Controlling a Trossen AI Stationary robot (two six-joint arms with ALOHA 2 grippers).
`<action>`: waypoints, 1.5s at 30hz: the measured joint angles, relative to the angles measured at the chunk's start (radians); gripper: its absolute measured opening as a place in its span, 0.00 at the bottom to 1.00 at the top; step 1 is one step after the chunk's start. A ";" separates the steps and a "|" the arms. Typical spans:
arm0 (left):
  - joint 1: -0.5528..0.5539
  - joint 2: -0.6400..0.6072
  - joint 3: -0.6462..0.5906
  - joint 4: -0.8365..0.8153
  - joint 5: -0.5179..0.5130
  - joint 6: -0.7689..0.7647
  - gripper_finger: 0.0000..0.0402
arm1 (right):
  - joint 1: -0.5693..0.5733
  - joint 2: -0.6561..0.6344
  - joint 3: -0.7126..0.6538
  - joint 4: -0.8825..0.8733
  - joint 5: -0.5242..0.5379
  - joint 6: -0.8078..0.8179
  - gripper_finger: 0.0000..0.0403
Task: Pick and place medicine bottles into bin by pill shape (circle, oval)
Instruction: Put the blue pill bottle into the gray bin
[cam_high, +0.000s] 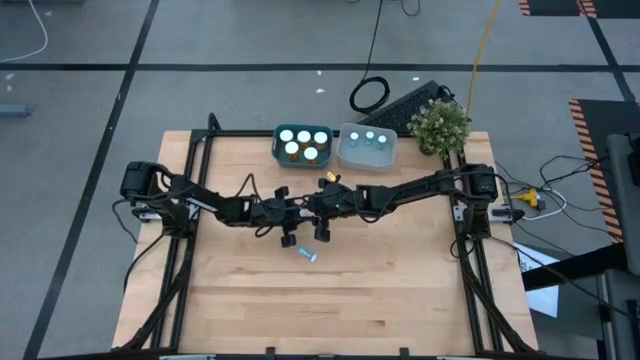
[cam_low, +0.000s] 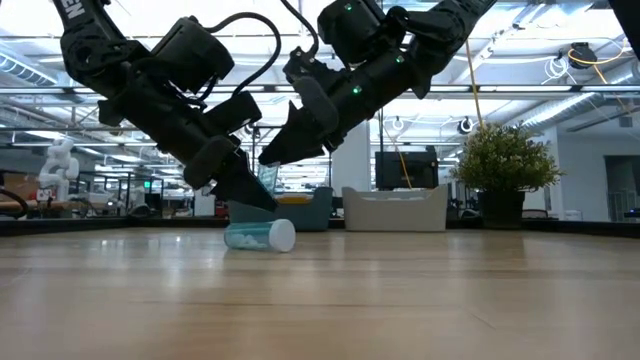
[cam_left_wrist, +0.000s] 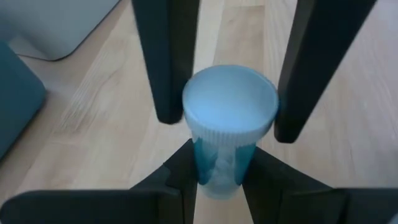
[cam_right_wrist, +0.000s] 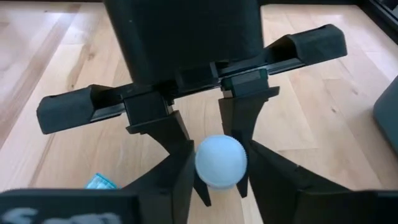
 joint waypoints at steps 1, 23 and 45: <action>0.000 0.000 0.000 0.003 0.000 -0.003 0.26 | 0.000 0.000 0.000 0.000 0.000 0.000 0.32; -0.001 -0.001 0.000 -0.050 -0.063 -0.089 0.78 | -0.108 -0.271 -0.007 -0.383 0.002 -0.095 0.29; -0.067 -0.003 0.000 -0.031 -0.050 -0.075 0.71 | -0.688 -0.468 -0.342 -0.283 -0.077 -0.131 0.30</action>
